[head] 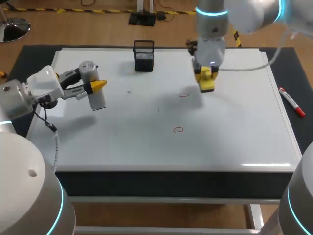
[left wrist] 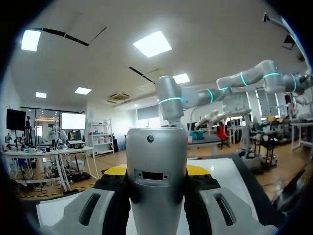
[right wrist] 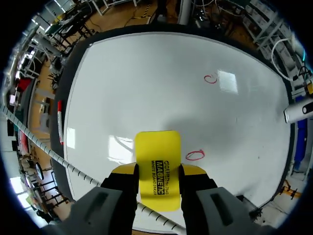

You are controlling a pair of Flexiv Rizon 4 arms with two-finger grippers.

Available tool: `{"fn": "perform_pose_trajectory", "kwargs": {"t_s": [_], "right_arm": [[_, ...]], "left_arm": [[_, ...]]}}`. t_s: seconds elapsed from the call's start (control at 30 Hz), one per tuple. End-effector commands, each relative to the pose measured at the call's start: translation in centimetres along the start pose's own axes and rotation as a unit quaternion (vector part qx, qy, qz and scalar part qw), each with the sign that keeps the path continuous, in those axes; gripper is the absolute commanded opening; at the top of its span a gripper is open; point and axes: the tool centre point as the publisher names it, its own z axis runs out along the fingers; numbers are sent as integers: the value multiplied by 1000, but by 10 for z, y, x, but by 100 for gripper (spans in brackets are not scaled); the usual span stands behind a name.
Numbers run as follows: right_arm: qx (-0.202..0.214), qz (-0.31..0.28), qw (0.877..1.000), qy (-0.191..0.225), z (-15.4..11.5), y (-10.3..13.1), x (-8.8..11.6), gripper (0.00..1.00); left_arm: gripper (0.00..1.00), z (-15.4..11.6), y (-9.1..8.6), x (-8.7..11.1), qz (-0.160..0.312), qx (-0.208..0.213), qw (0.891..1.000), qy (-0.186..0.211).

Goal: Pick up the inspection probe, press it on each red-marked spot on the whiteboard one by one, put down the probe, pick up the eraser, and wipe off all the red marks.

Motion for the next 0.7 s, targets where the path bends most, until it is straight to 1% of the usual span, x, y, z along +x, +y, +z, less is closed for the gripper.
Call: {"fn": "perform_pose_trajectory", "kwargs": {"t_s": [0.03, 0.2, 0.43, 0.67, 0.7], "right_arm": [[16, -14, 1000, 13, -1, 17, -22, 0], [14, -34, 999, 9, 2, 22, -45, 0], [18, -56, 998, 0, 10, 27, -69, 0], [4, -70, 997, -18, 21, 23, -83, 0], [-3, -70, 997, -26, 21, 23, -84, 0]], "left_arm": [[0, 0, 0, 0, 1, 2, 1000, 0], [0, 0, 0, 0, 1, 2, 1000, 0], [0, 0, 0, 0, 1, 2, 1000, 0], [0, 0, 0, 0, 1, 2, 1000, 0], [0, 0, 0, 0, 1, 2, 1000, 0]]}}
